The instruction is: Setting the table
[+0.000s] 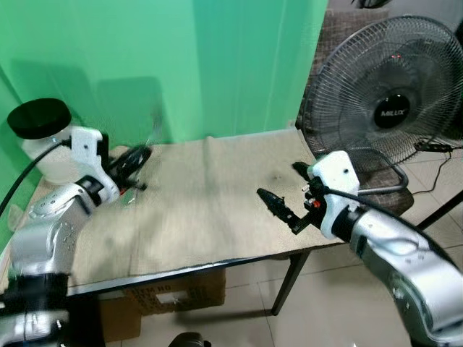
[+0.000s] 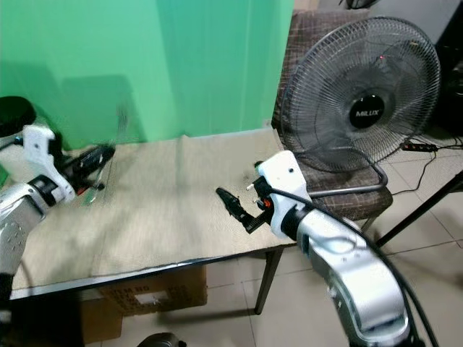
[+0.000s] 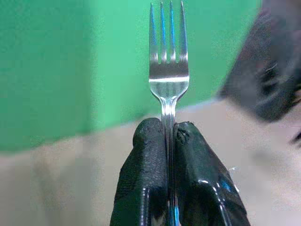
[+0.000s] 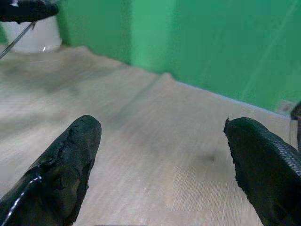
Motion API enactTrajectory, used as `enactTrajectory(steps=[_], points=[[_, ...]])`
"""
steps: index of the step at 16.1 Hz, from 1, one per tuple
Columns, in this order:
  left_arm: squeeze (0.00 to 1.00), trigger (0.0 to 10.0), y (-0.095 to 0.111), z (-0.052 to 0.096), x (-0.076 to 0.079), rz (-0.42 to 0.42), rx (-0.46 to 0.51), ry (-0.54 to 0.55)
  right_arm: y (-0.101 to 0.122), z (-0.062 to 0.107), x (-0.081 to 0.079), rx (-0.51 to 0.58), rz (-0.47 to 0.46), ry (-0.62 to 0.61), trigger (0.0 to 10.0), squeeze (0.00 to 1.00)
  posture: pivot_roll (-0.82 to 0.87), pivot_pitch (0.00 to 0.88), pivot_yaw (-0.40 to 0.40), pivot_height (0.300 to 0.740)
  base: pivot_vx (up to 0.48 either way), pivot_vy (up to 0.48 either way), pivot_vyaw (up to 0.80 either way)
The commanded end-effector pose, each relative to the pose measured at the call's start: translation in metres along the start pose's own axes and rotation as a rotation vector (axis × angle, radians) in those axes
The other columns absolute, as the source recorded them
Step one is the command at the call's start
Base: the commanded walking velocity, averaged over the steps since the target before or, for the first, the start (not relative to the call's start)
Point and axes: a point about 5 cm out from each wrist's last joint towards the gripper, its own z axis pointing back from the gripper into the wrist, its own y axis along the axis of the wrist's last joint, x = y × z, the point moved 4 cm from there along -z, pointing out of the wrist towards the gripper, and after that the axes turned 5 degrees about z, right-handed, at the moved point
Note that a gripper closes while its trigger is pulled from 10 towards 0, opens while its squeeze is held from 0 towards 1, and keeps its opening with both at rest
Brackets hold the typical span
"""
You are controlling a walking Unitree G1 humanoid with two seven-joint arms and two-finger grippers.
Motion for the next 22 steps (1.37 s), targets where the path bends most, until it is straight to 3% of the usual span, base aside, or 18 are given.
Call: enactTrajectory(steps=[1,2,3,4,6,7,9,11,12,14,17,22], points=[[0.0,0.0,0.013,0.002,0.023,-0.004,0.057,-0.048,0.012,0.006,0.001,0.068,0.016,-0.057,10.0,0.0,0.03,0.0,0.014,0.74,0.0,0.0,0.0],[0.0,0.7,0.015,0.001,0.046,-0.075,0.08,-0.06,0.007,0.009,0.008,0.05,0.004,-0.169,10.0,0.0,0.03,0.0,0.011,0.74,0.0,0.0,-0.76],[0.0,4.9,0.017,0.001,0.06,-0.112,0.105,-0.048,0.002,0.013,0.016,0.038,-0.026,-0.251,10.0,0.0,0.03,0.0,0.008,0.74,0.0,0.0,-0.78],[0.0,10.0,0.02,0.001,0.067,-0.133,0.138,-0.007,-0.002,0.017,0.023,0.032,-0.056,-0.324,10.0,0.0,0.03,0.0,0.007,0.74,0.0,0.0,-0.78],[0.0,10.0,0.011,0.006,0.077,-0.229,0.142,0.1,-0.004,0.026,0.036,0.034,-0.052,-0.421,10.0,0.0,0.02,0.0,-0.001,0.74,0.0,0.0,-0.78],[0.0,10.0,0.008,0.011,0.079,-0.23,0.154,0.168,-0.004,0.028,0.038,0.039,-0.047,-0.436,10.0,0.0,0.01,0.0,-0.002,0.74,0.0,0.0,-0.79],[0.0,10.0,0.01,0.025,0.074,-0.336,0.187,0.313,-0.01,0.032,0.038,0.013,-0.072,-0.458,10.0,0.0,0.02,0.0,-0.013,0.74,0.0,0.0,-0.78],[0.0,10.0,0.0,0.031,0.072,-0.405,0.137,0.321,-0.021,0.032,0.041,-0.026,-0.132,-0.504,10.0,0.0,0.02,0.0,-0.021,0.74,0.0,0.0,-0.79],[0.0,10.0,-0.01,0.036,0.071,-0.403,0.101,0.323,-0.028,0.033,0.04,-0.047,-0.203,-0.528,10.0,0.0,0.01,0.0,-0.013,0.74,0.0,0.0,-0.78],[0.0,10.0,-0.011,0.038,0.071,-0.354,0.118,0.347,-0.024,0.033,0.038,-0.043,-0.14,-0.496,10.0,0.0,0.01,0.0,-0.012,0.74,0.0,0.0,-0.77],[0.0,10.0,-0.014,0.035,0.072,-0.303,0.139,0.384,-0.023,0.03,0.039,-0.034,-0.133,-0.518,10.0,0.0,0.0,0.0,-0.011,0.74,0.0,0.0,-0.78],[0.0,10.0,-0.021,0.025,0.08,-0.298,0.116,0.345,-0.022,0.026,0.035,-0.041,-0.085,-0.489,10.0,0.0,-0.02,0.0,0.005,0.74,0.0,-0.213,-0.15]])
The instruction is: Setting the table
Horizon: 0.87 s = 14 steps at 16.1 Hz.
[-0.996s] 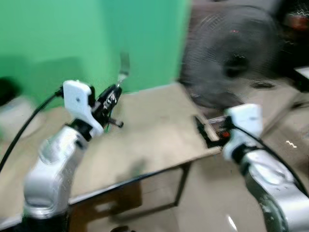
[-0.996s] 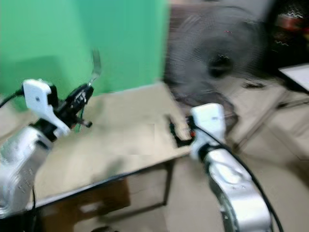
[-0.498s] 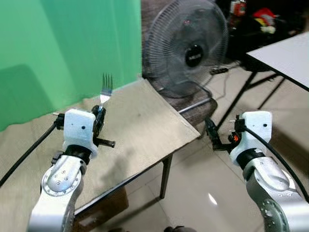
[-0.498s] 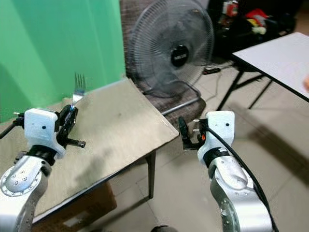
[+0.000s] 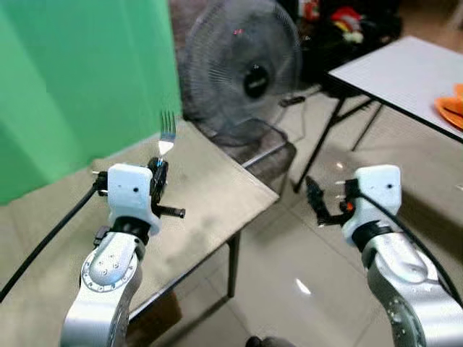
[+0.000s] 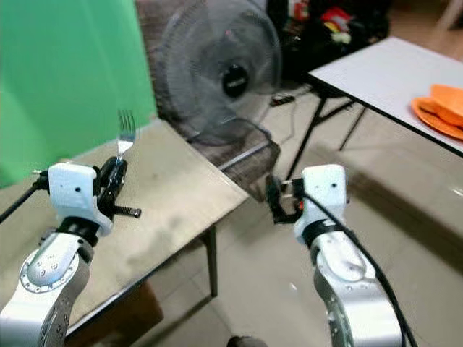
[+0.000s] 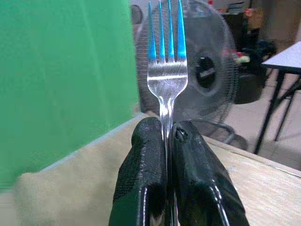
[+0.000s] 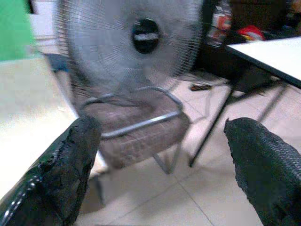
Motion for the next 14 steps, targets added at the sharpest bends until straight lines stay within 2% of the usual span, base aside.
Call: enactTrajectory(steps=[1,4,14], points=[[0.0,10.0,0.0038,-0.0045,0.0048,-0.001,0.014,-0.021,0.0014,0.0018,0.0028,0.007,0.01,-0.011,10.0,0.0,-0.02,0.0,0.008,0.74,0.0,-0.386,0.0],[0.0,10.0,0.0034,-0.0079,0.0062,-0.015,0.011,-0.038,-0.0033,0.0059,0.0077,-0.011,-0.012,-0.048,10.0,0.0,-0.04,0.0,0.027,0.74,0.0,-0.389,-0.16],[0.0,10.0,0.003,-0.0109,0.0067,-0.026,0.014,-0.044,-0.0082,0.0065,0.0084,-0.023,-0.029,-0.054,10.0,0.0,-0.02,0.0,0.019,0.74,0.0,-0.388,-0.79]])
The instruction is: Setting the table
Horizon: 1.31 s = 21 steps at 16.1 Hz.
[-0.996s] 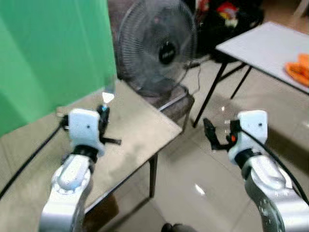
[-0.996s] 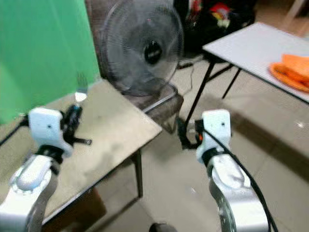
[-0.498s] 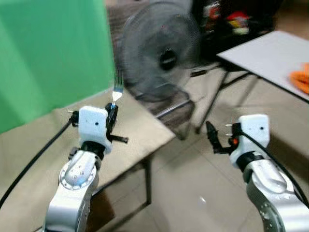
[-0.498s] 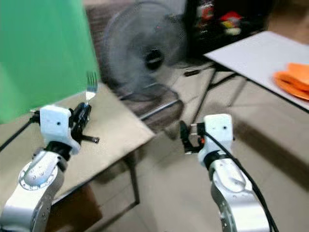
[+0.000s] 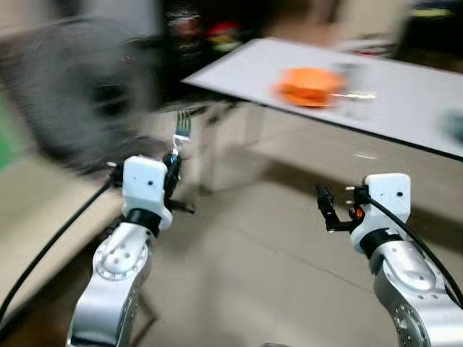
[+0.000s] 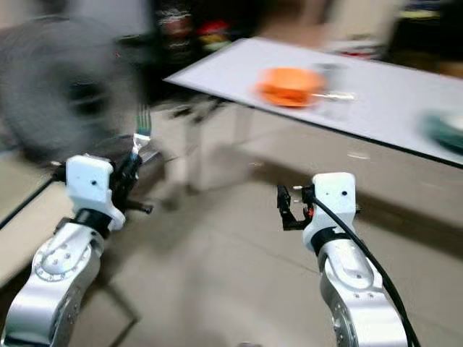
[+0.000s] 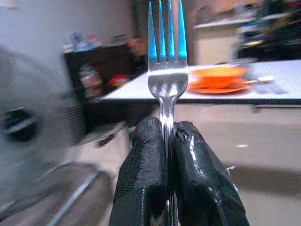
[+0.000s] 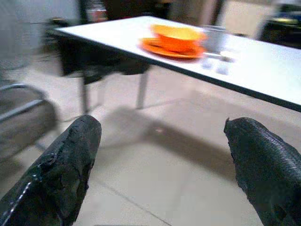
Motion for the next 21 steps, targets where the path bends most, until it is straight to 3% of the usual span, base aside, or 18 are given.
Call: enactTrajectory(steps=[1,4,10,21], points=[[0.0,10.0,0.001,0.001,-0.004,-0.009,0.004,0.016,0.004,0.001,-0.004,0.018,-0.004,0.016,10.0,0.0,-0.03,0.0,0.022,0.74,0.0,-0.386,-0.8],[0.0,10.0,-0.001,0.001,-0.002,0.028,-0.007,0.018,0.004,0.001,-0.002,0.016,-0.004,0.01,10.0,0.0,-0.02,0.0,0.02,0.74,0.0,-0.13,-0.8],[0.0,10.0,-0.003,-0.001,0.004,0.051,-0.01,-0.014,0.006,0.0,0.001,0.022,0.0,-0.011,10.0,0.0,-0.03,0.0,0.023,0.74,0.0,0.0,0.0],[0.0,10.0,-0.004,-0.004,0.008,0.06,-0.012,-0.041,0.007,-0.001,0.006,0.026,0.004,-0.03,10.0,0.0,-0.05,0.0,0.029,0.74,0.347,0.0,-0.69]])
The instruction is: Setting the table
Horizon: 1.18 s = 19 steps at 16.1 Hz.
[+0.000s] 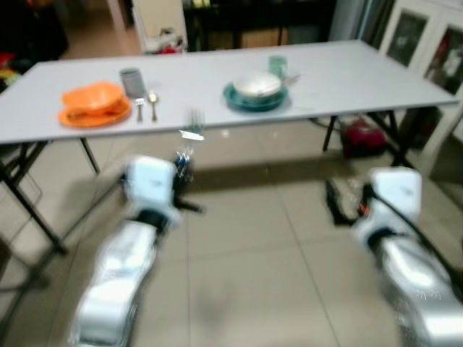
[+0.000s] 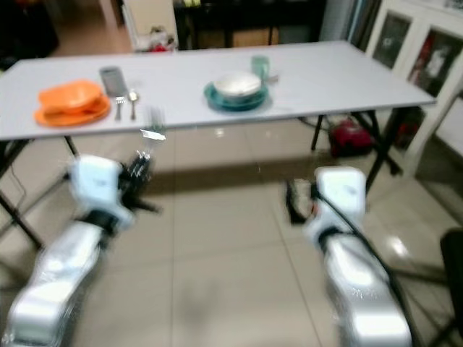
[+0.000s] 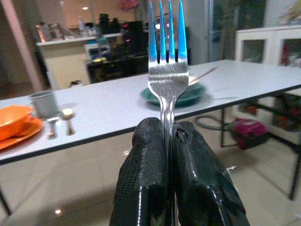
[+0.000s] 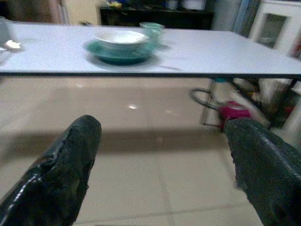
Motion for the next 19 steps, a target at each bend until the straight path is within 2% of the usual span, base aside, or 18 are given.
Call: enactTrajectory(steps=[1,19], points=[[0.0,10.0,-0.003,-0.003,0.007,0.013,-0.01,-0.021,0.001,0.001,0.008,0.004,0.015,-0.028,10.0,0.0,-0.05,0.0,0.029,0.74,0.39,0.0,0.0],[0.0,10.0,0.001,-0.013,0.011,0.014,0.004,-0.044,0.006,-0.005,0.009,0.023,0.016,-0.043,10.0,0.0,-0.05,0.0,0.044,0.74,0.437,0.0,-0.02]])
